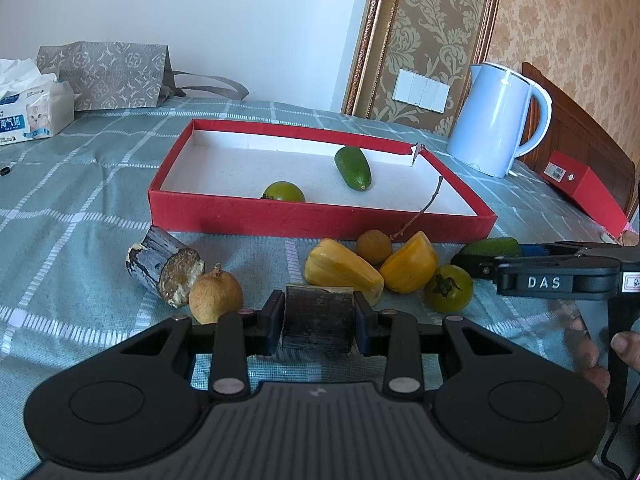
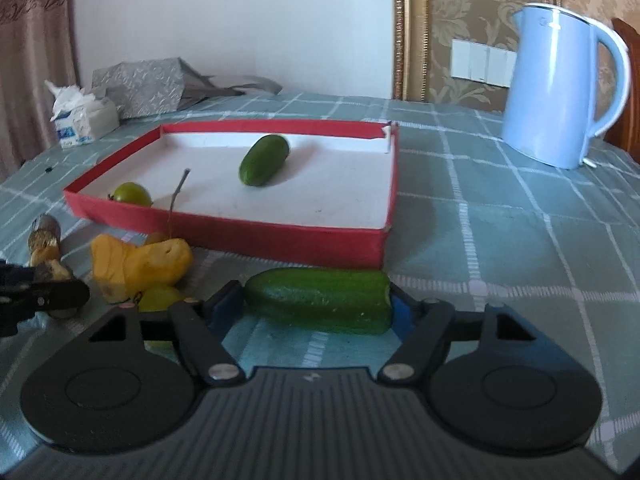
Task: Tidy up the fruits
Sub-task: 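Lift the log piece with the left gripper while the right gripper grasps another cucumber, then carry the log piece over the tray and release it with the left gripper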
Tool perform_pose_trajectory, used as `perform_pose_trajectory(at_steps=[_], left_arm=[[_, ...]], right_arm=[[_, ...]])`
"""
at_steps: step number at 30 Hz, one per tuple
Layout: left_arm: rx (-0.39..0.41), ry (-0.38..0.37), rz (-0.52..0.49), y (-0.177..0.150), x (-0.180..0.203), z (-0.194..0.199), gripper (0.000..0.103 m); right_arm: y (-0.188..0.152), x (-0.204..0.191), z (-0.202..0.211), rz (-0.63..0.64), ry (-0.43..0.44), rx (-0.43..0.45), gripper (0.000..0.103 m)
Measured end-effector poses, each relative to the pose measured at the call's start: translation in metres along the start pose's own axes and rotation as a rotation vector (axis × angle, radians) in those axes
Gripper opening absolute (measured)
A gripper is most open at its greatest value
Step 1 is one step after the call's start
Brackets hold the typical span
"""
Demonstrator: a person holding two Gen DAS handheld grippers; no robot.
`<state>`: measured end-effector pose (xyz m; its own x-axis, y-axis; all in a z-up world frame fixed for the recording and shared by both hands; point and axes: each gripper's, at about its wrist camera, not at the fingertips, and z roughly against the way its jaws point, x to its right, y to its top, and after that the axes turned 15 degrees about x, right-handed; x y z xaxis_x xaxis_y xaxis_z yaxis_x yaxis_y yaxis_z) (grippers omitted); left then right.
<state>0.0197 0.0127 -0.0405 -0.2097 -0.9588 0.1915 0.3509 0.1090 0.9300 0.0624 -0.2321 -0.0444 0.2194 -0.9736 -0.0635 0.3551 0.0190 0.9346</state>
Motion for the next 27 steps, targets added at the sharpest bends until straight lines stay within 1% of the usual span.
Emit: perform_pose_trajectory(at_steps=[6, 12, 20, 27], left_arm=[[0.0, 0.0, -0.007, 0.0, 0.0, 0.001, 0.034], [0.002, 0.006, -0.049, -0.001, 0.007, 0.003, 0.034], [-0.004, 0.035, -0.097, -0.002, 0.015, 0.004, 0.033], [-0.009, 0.044, -0.1, 0.001, 0.016, 0.008, 0.033]], right_arm=[[0.0, 0.005, 0.004, -0.016, -0.001, 0.017, 0.073], [0.0, 0.006, 0.007, -0.015, 0.001, 0.03, 0.073], [0.0, 0.003, 0.008, -0.011, 0.001, 0.034, 0.073], [-0.001, 0.003, 0.007, -0.013, 0.008, 0.028, 0.073]])
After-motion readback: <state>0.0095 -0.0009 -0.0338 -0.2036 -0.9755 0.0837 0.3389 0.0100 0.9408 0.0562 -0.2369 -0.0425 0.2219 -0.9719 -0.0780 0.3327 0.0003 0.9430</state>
